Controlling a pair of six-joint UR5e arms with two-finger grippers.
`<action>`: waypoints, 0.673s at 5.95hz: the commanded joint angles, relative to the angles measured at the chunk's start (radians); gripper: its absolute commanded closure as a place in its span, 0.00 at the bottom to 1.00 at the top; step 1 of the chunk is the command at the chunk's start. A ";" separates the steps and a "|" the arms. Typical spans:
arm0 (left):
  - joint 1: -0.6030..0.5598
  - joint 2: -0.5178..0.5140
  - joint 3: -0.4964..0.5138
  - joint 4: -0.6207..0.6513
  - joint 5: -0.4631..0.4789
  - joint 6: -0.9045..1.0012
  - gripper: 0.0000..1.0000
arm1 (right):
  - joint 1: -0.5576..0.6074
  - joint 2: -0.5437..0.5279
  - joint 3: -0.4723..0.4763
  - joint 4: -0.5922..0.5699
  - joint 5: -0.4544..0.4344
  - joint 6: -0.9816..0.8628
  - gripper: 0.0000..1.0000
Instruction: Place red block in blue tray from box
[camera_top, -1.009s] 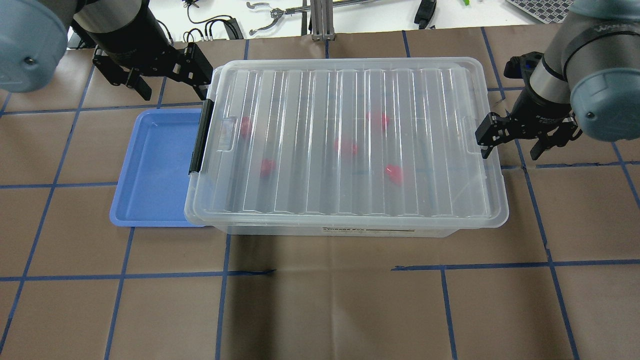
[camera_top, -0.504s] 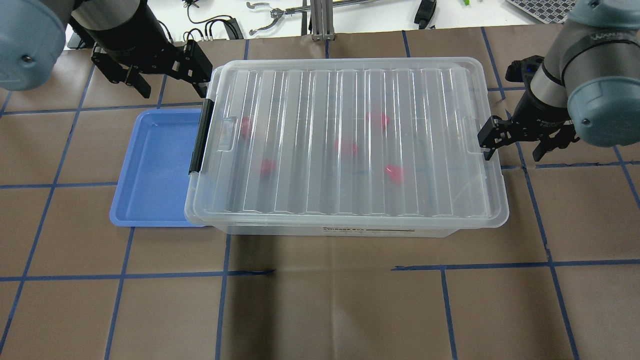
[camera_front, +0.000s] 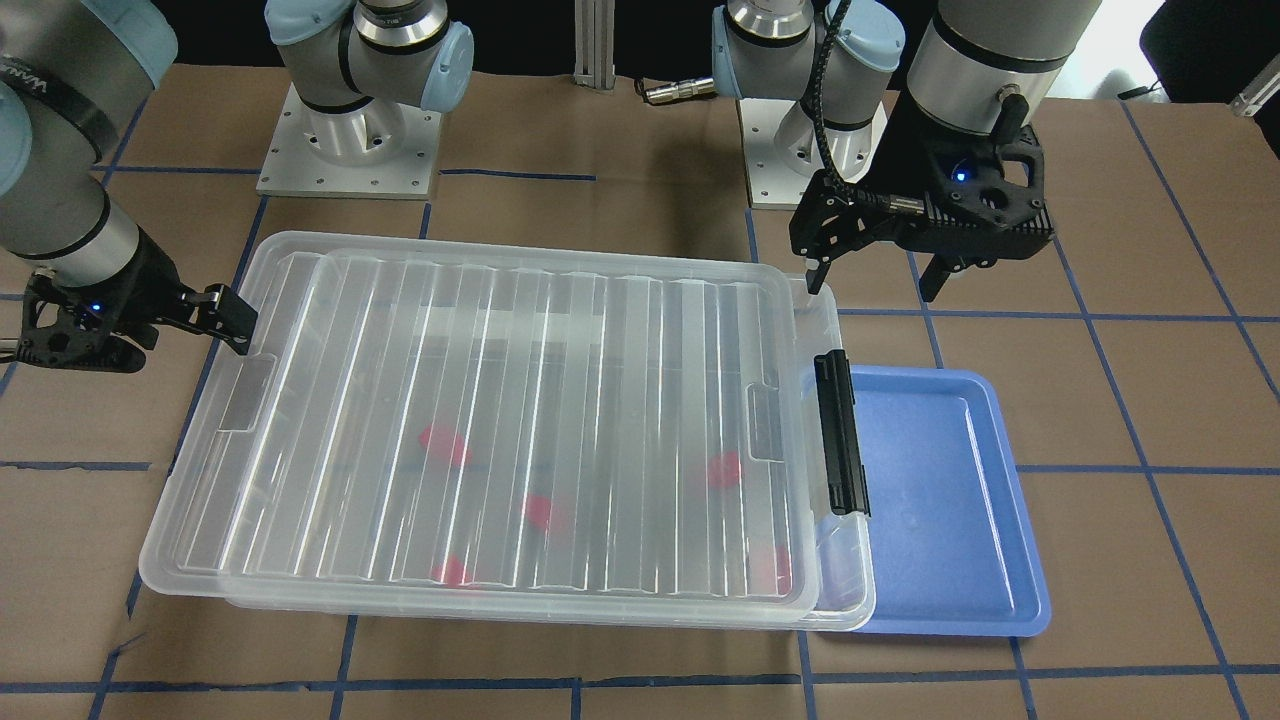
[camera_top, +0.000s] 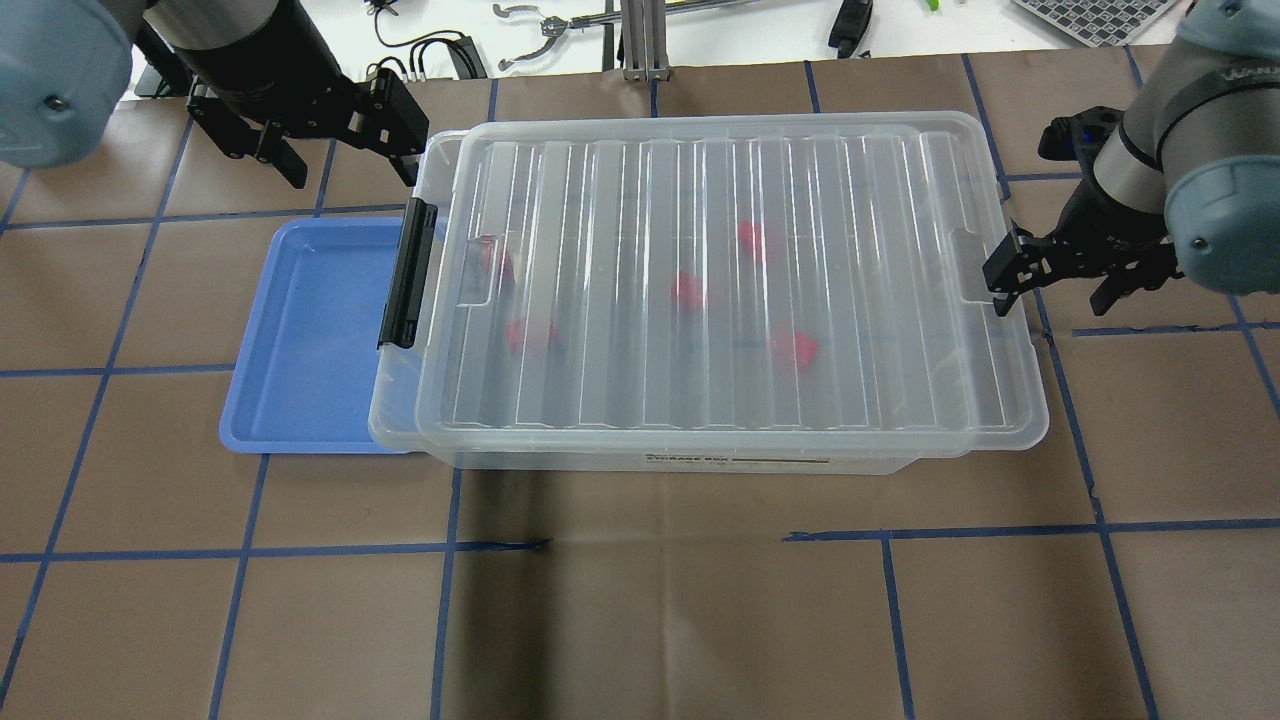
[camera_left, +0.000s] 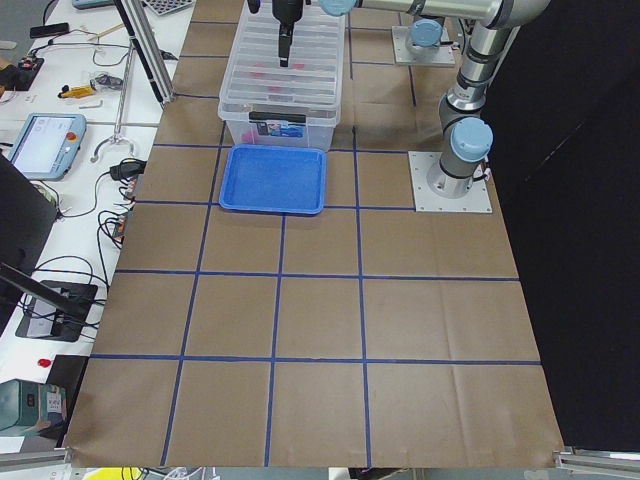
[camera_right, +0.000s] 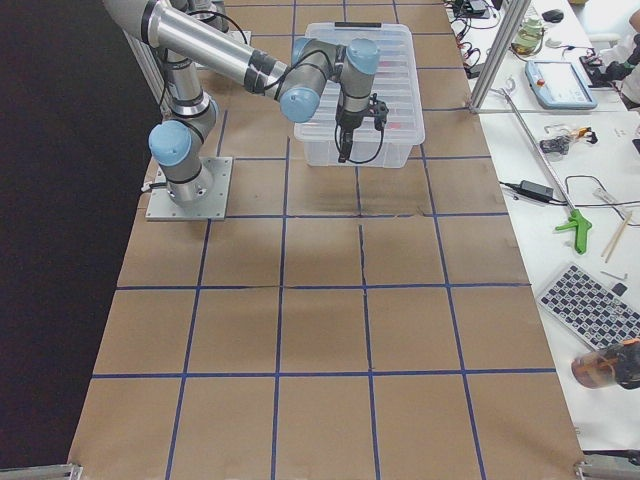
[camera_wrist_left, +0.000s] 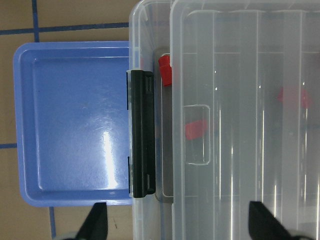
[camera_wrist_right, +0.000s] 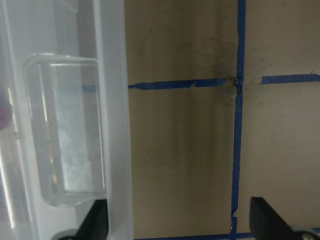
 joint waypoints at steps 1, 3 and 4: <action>0.000 0.014 -0.017 0.000 -0.001 0.002 0.02 | -0.056 0.000 0.001 -0.002 0.000 -0.071 0.00; -0.002 0.015 -0.021 0.000 -0.001 0.000 0.02 | -0.115 0.000 -0.001 -0.002 0.000 -0.091 0.00; -0.002 0.021 -0.025 0.000 -0.001 -0.003 0.02 | -0.133 0.000 -0.001 -0.004 -0.002 -0.125 0.00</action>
